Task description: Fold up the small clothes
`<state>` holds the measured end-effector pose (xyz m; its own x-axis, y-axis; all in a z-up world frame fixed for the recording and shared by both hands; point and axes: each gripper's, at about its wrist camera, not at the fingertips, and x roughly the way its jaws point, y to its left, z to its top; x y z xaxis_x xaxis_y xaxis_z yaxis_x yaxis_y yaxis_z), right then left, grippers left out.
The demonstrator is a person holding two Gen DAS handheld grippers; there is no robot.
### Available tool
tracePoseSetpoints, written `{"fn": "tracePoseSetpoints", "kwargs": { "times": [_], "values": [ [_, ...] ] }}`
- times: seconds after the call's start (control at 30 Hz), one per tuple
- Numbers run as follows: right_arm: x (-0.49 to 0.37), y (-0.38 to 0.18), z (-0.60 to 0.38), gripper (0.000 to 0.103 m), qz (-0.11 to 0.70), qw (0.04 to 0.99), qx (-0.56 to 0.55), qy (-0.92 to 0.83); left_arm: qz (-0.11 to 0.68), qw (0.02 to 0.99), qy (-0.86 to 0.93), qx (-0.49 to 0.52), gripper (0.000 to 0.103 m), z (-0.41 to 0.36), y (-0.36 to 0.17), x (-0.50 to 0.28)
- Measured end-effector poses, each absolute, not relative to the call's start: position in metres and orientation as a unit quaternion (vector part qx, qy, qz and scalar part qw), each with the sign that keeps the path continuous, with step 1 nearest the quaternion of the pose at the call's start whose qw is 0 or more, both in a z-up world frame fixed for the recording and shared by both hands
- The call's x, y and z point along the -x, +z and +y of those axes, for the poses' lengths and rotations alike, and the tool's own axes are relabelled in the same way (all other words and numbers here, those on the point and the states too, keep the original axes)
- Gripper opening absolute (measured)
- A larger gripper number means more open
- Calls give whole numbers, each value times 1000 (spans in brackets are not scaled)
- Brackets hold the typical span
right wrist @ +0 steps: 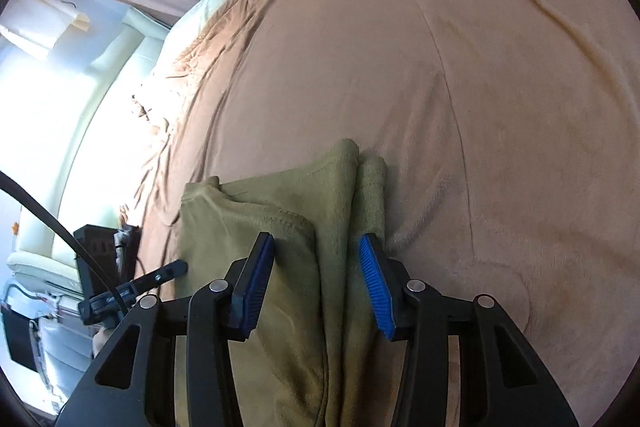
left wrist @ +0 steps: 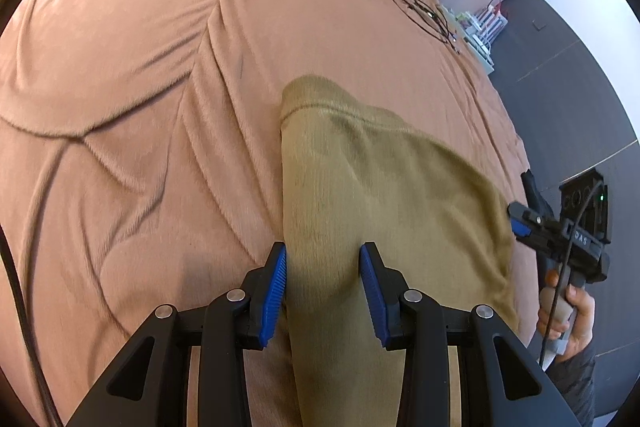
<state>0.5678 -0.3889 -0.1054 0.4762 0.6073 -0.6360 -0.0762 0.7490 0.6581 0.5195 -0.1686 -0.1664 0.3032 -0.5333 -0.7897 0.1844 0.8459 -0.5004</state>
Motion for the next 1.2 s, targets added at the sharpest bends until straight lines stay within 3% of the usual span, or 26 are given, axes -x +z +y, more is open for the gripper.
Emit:
{"fn": "tracePoseSetpoints", "kwargs": {
  "times": [0.37,0.43,0.53,0.73,0.97,1.1,1.2],
  "values": [
    [-601,-132,-399,42,468,780,-316,269,536,795,-217,183,39,-168,-164,-556],
    [-600,-129,-400,18,465,791,-299,262,533,797,-215,187,39,-168,-162,-563],
    [-598,-120,-398,8,455,807,-282,250,532,799,-210,187,39,-171,-160,-570],
    [-573,-99,-406,8,425,842,-233,238,533,803,-205,169,39,-182,-162,-578],
    [-574,-120,-404,8,457,842,-216,189,542,801,-201,158,39,-186,-175,-586],
    [-568,-105,-408,28,451,842,-231,185,542,796,-208,171,39,-176,-170,-581],
    [-562,-100,-414,68,444,844,-240,184,549,786,-215,186,39,-168,-170,-575]
  ]
}}
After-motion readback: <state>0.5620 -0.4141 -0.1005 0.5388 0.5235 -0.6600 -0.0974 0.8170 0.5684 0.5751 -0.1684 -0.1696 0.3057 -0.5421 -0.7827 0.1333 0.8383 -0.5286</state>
